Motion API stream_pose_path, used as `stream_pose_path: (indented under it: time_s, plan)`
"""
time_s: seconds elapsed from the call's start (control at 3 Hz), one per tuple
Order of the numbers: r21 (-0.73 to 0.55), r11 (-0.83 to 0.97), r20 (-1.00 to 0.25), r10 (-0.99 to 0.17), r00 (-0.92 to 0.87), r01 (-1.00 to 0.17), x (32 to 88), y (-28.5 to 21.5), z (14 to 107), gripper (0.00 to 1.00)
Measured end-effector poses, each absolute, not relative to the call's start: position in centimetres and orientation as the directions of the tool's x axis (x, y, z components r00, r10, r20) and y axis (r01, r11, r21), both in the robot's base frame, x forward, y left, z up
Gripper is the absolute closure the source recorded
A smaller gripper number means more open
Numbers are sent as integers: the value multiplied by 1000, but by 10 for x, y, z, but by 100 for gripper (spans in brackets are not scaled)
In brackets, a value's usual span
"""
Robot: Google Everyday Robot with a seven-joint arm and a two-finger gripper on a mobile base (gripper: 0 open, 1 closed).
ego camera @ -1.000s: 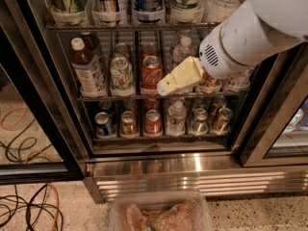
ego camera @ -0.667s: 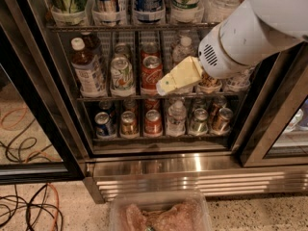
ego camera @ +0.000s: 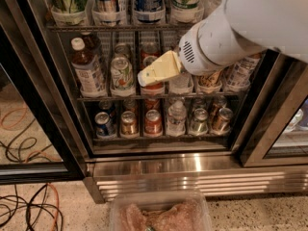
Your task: Pick pepsi can from top shelf of fridge
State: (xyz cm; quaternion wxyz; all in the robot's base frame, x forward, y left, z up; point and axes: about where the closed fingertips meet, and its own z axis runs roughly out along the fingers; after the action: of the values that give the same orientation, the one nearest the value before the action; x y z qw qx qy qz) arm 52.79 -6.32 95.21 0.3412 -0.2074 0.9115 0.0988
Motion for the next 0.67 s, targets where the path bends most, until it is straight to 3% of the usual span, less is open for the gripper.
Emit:
stream_pose_path:
  time_s: [0.33,0.67]
  plan:
    - [105,920,-692,-204,-692,-377,554,-41,963,0]
    - [106,921,-692,-202,-693,-375,554,-41,963,0]
